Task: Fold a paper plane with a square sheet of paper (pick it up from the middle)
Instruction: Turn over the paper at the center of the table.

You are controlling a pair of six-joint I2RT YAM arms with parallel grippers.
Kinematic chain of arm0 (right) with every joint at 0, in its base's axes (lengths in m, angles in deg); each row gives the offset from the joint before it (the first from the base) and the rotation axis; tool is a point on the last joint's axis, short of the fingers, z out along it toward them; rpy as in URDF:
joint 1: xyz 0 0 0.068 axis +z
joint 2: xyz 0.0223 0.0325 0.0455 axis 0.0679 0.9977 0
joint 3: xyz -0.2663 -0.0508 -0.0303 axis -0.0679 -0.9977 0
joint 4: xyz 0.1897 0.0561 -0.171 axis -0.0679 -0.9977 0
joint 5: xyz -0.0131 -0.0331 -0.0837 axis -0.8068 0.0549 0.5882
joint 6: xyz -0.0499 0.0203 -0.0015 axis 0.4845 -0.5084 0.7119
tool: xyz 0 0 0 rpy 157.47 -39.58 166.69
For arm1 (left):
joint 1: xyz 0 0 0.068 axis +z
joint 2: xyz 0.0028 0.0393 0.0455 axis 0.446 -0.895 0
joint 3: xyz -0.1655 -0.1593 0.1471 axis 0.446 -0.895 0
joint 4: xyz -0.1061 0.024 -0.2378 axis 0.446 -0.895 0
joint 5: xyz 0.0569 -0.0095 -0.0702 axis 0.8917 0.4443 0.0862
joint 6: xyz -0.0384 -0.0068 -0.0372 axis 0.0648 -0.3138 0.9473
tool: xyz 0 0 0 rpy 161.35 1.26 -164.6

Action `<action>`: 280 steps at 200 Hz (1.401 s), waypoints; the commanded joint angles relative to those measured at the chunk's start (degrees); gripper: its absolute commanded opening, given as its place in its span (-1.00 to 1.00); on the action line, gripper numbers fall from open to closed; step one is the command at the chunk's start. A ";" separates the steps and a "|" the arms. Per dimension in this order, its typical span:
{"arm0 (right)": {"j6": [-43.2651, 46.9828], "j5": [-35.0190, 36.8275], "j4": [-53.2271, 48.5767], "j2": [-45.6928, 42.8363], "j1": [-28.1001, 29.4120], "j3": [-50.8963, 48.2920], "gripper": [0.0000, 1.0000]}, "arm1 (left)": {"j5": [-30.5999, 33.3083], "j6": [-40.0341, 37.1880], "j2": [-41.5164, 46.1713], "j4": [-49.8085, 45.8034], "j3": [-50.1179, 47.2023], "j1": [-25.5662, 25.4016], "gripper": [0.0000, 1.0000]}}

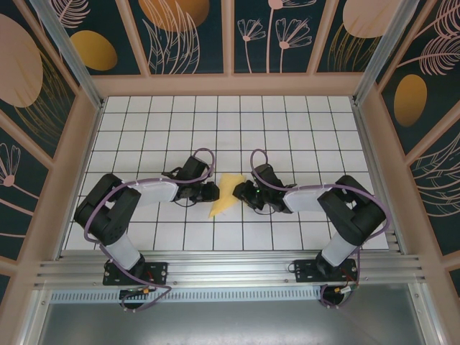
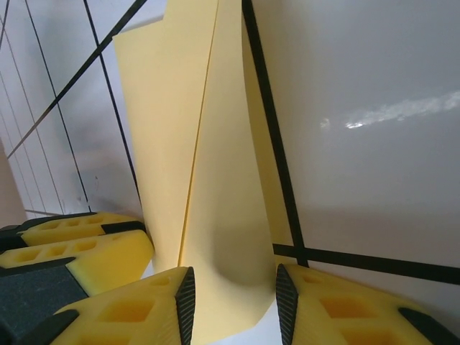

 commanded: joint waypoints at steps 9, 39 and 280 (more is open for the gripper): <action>-1.08 -1.41 5.04 1.15 0.39 -0.99 -0.20 | -3.63 1.24 -2.06 -0.21 -0.98 -0.86 -0.55; -1.72 -2.66 8.61 2.10 0.39 -0.90 -0.18 | -3.84 1.47 -2.14 -0.11 -1.14 -0.80 -0.55; 3.82 -2.83 6.22 8.63 1.36 8.89 -0.87 | -1.35 5.57 7.24 3.01 -4.38 -0.86 -0.53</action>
